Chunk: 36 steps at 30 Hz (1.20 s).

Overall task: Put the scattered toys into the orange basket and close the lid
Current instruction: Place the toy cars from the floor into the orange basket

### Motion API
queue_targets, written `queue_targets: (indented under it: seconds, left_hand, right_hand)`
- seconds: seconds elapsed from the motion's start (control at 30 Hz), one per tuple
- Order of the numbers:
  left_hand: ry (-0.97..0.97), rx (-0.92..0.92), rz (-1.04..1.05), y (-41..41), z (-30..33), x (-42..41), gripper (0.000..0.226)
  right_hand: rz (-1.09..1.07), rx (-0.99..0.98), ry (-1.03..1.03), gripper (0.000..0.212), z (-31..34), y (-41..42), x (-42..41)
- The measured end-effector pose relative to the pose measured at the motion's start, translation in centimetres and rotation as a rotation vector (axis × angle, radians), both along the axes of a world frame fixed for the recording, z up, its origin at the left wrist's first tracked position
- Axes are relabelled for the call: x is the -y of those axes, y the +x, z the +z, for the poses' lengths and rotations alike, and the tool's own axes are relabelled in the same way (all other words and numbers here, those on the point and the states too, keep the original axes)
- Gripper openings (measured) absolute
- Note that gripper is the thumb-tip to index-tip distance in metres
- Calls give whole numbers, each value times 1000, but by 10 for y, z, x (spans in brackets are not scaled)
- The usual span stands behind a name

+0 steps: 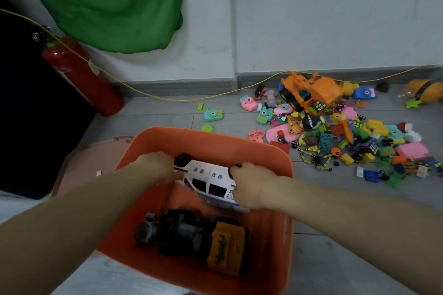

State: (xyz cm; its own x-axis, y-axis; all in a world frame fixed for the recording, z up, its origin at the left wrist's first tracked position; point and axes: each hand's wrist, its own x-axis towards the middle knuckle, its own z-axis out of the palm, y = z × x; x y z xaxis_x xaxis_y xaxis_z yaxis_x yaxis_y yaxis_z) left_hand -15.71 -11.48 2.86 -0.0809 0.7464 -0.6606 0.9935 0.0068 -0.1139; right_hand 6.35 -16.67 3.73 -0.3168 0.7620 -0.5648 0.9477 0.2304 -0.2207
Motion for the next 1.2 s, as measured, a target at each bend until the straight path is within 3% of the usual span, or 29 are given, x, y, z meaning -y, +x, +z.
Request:
queue_targets:
  seconds: [0.07,0.17,0.27,0.33,0.4,0.53,0.63,0.73,0.83,0.97,1.2]
  left_hand:
    - [-61,-28,-38,18,27,-18,49]
    - [-226,140,71,64,73,-42,39]
    - [-80,336,0,112,103,-68,30]
    - [97,483,-41,135,103,-81,33]
    - [233,578,-98,162,98,-87,48]
    - [262,691,-103,196,70,-82,63]
    - [290,610,-171,200,44,-79,73]
    - [307,646,-127,198,38,-79,74]
    - [283,713,-46,197,39,-77,77]
    - [248,671,-71,201,38,-74,77]
    - [156,738,-2,215,17,-86,75]
  right_hand:
    - [104,-134,281,11,23,10,-12]
    - [53,-303,677,20,56,36,-38]
    - [-129,-305,983,31,73,93,-72]
    - [-224,-197,1046,40,70,130,-91]
    - [-294,-25,920,46,60,159,-108]
    - [-239,244,516,47,35,187,-130]
    - [-278,184,500,44,28,192,-136]
    - [-396,70,566,43,11,191,-125]
    - [-346,136,312,57,-15,193,-109]
    - [-222,259,145,52,-27,201,-106]
    - [-286,91,316,54,-44,194,-138]
